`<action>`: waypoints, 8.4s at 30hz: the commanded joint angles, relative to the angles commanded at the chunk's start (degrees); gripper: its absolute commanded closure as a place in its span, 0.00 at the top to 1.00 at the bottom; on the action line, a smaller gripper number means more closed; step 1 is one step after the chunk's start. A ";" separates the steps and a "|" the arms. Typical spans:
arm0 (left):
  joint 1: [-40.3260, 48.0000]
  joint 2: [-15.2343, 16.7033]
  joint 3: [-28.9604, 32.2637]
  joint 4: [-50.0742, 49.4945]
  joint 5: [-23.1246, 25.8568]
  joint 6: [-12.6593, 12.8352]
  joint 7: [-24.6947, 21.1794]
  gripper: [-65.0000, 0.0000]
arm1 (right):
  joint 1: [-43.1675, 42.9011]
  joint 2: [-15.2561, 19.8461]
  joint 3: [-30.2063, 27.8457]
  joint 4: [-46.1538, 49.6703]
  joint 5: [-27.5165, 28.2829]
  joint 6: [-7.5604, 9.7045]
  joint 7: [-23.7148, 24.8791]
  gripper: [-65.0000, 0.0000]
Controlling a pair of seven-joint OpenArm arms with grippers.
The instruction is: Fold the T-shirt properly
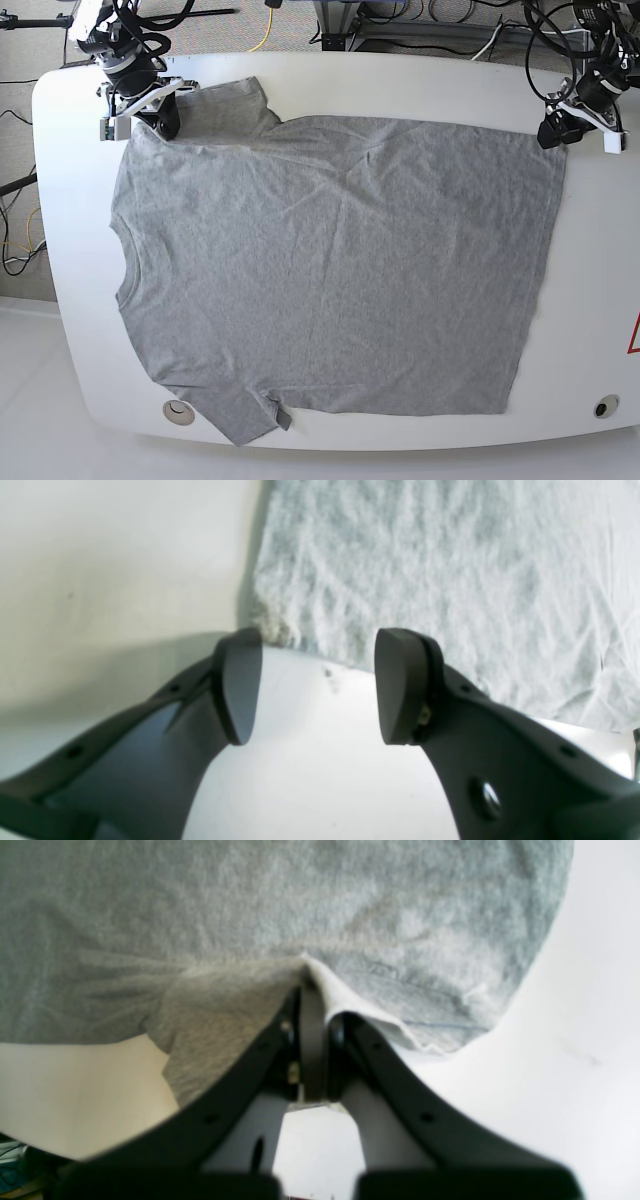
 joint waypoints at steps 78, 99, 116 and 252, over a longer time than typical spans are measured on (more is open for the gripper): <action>-2.81 2.01 5.30 1.15 -1.43 2.12 -0.35 0.00 | 0.15 0.01 -0.10 -0.36 0.10 -0.18 -0.08 0.00; 2.22 2.12 -0.03 6.20 -1.70 1.49 1.12 0.00 | -4.34 -0.47 3.13 4.75 2.21 0.01 -0.76 0.00; 9.17 1.18 -2.07 12.78 -2.04 0.72 3.01 0.00 | -11.35 -1.96 2.49 6.77 7.57 0.15 -1.13 0.00; -30.81 -0.68 2.00 -11.15 8.30 9.24 1.17 0.00 | 38.29 3.54 -3.45 -23.94 0.51 0.57 -3.81 0.00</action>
